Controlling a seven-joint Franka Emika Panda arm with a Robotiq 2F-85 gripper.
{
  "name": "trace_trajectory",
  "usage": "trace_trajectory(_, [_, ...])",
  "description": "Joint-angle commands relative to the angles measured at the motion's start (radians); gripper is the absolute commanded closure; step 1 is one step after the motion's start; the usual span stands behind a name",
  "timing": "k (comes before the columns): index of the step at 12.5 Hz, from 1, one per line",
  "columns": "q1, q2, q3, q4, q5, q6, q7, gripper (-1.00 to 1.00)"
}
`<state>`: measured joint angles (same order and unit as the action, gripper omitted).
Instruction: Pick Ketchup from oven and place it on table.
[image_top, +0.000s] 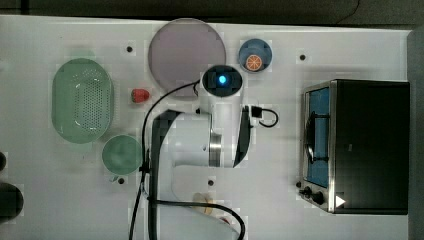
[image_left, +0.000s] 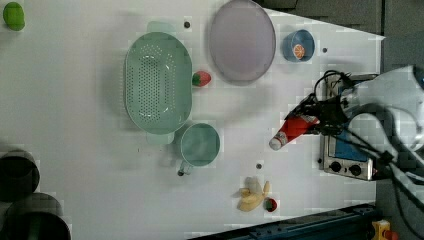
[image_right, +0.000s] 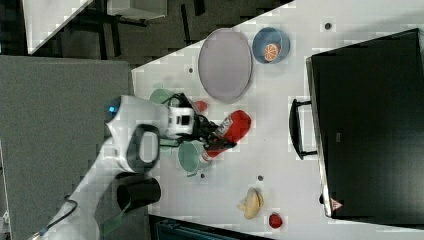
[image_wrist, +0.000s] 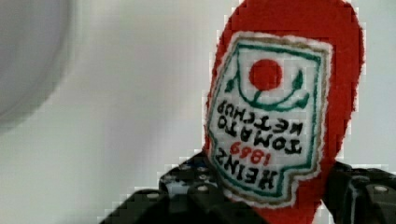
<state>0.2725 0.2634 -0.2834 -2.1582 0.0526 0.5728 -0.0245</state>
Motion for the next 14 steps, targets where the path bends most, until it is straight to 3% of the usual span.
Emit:
trace_trajectory(1, [-0.020, 0.031, -0.002, -0.034, 0.011, 0.178, 0.037, -0.26])
trace_trajectory(3, [-0.019, 0.079, 0.005, -0.051, 0.012, 0.227, 0.038, -0.35])
trace_trajectory(6, [-0.020, 0.119, 0.005, -0.050, 0.018, 0.262, 0.038, -0.98])
trace_trajectory(10, [-0.021, 0.016, -0.009, -0.011, 0.018, 0.203, 0.038, -1.00])
trace_trajectory(14, [-0.022, -0.192, -0.021, 0.172, 0.014, -0.051, 0.038, -1.00])
